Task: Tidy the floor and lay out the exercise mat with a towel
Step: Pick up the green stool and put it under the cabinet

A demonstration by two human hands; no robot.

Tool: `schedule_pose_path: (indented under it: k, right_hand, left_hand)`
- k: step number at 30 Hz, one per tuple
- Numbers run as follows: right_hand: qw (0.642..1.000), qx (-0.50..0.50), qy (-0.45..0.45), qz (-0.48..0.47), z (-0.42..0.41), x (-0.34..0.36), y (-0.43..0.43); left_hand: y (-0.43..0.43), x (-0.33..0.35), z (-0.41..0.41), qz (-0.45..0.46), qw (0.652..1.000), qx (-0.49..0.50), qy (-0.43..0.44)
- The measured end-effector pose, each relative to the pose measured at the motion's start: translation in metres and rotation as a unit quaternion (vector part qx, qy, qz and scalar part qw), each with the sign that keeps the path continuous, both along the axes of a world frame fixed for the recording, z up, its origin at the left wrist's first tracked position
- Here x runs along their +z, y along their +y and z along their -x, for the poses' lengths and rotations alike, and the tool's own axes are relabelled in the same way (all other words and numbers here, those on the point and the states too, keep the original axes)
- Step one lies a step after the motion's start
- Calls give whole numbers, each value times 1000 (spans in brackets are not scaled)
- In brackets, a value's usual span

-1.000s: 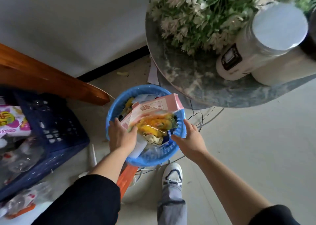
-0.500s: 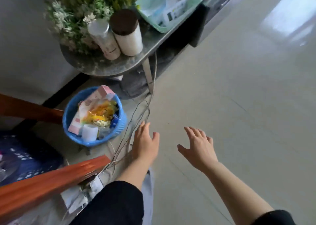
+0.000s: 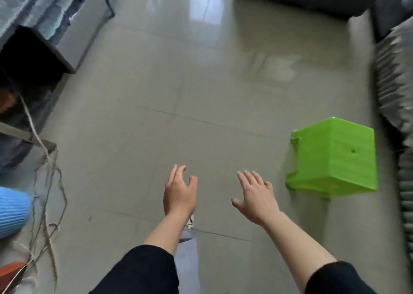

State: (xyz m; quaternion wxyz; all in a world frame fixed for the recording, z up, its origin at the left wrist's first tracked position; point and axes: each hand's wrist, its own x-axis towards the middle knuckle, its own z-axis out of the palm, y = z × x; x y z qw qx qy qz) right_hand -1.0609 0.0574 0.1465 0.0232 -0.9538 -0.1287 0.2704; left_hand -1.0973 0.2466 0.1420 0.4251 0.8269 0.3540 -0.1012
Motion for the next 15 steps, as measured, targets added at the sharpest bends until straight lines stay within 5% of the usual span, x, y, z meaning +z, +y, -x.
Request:
schedule_pose_path:
  k: [15]
  right_hand:
    - [970, -206, 54, 115, -165, -38, -390]
  left_hand:
    - [-351, -78, -185, 120, 979, -80, 146]
